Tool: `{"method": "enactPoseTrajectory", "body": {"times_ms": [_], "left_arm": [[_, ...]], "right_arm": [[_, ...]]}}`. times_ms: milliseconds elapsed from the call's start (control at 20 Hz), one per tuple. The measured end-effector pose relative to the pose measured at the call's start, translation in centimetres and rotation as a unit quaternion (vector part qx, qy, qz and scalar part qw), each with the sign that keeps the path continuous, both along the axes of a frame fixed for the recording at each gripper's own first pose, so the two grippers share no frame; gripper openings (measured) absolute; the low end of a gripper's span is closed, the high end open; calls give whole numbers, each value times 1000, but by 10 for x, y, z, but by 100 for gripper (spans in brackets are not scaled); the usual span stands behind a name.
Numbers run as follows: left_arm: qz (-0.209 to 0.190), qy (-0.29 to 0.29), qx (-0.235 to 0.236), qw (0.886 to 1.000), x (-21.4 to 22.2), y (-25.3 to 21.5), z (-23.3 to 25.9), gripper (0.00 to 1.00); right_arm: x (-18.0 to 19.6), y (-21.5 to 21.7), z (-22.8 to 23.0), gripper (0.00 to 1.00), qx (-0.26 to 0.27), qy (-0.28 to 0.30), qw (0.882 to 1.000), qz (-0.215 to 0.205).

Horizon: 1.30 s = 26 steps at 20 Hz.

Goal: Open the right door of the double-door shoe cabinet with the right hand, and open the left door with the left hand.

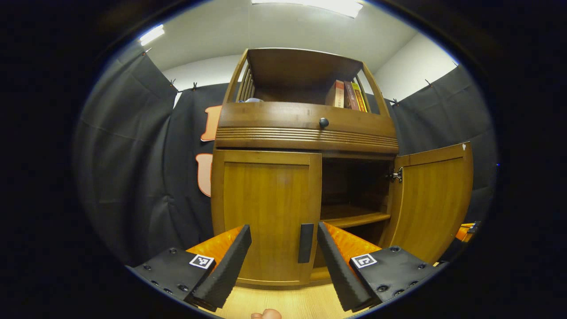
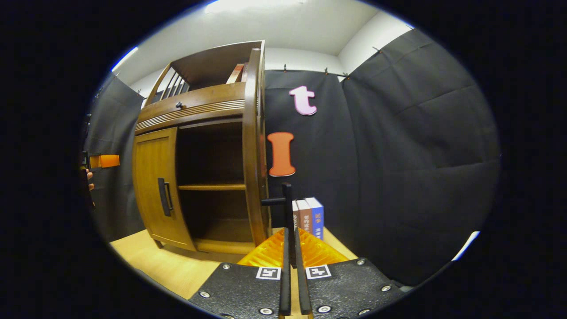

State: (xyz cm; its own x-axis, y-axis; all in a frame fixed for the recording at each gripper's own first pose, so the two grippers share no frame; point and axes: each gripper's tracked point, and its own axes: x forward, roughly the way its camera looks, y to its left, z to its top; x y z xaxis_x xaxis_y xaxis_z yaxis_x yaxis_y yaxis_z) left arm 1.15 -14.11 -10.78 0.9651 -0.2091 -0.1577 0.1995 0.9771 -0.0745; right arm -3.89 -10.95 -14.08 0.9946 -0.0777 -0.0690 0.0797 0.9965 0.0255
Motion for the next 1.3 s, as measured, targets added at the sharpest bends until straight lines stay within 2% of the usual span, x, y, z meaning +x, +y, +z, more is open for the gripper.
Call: {"method": "enactPoseTrajectory", "body": {"times_ms": [50, 100, 200, 250, 300, 600, 650, 800, 850, 950, 1000, 1050, 1100, 1150, 1200, 1250, 1300], "left_arm": [[-4, 4, 0, 1000, 5, -6, -8, 97], [-11, 8, -2, 1000, 11, -12, -15, 97], [-22, 17, -4, 1000, 24, -24, -30, 97], [-27, 20, -2, 999, 29, -28, -36, 95], [-30, 21, 0, 999, 33, -35, -43, 95], [-41, 35, 11, 998, 74, -60, -90, 95], [-42, 36, 14, 998, 80, -64, -96, 99], [-42, 45, 16, 998, 96, -72, -116, 95], [-41, 50, 16, 998, 102, -74, -123, 95], [-41, 62, 15, 997, 113, -78, -139, 96], [-37, 68, 14, 997, 116, -77, -146, 95], [-33, 69, 13, 997, 120, -78, -151, 95], [-34, 68, 12, 997, 123, -79, -154, 95], [-31, 69, 15, 997, 124, -79, -157, 95], [-30, 67, 20, 997, 126, -79, -159, 92], [-27, 65, 29, 997, 128, -78, -160, 90], [-25, 63, 34, 997, 129, -76, -160, 87]], "right_arm": [[-6, -4, 5, 10, 2, -4, 1000, -3], [-11, -8, 8, 26, 2, -7, 1000, -7], [-16, -19, 10, 0, -6, -10, 1000, -16], [-15, -21, 12, 0, -8, -11, 1000, -19], [-16, -23, 13, 11, -10, -11, 1000, -21], [-7, -32, 4, 14, -12, -2, 1000, -28], [-5, -35, 2, 18, -11, -2, 999, -30], [1, -47, 0, 39, -13, -4, 999, -47], [3, -51, -1, 62, -15, -4, 998, -53], [6, -58, -3, 87, -17, -1, 998, -64], [8, -60, -5, 90, -15, 1, 998, -65], [8, -61, -6, 83, -13, 2, 998, -66], [8, -61, -7, 96, -12, 3, 998, -65], [8, -61, -8, 90, -12, 4, 998, -65], [8, -60, -9, 100, -12, 5, 998, -64], [9, -60, -9, 92, -11, 6, 998, -63], [10, -59, -9, 92, -10, 5, 998, -63]]}}
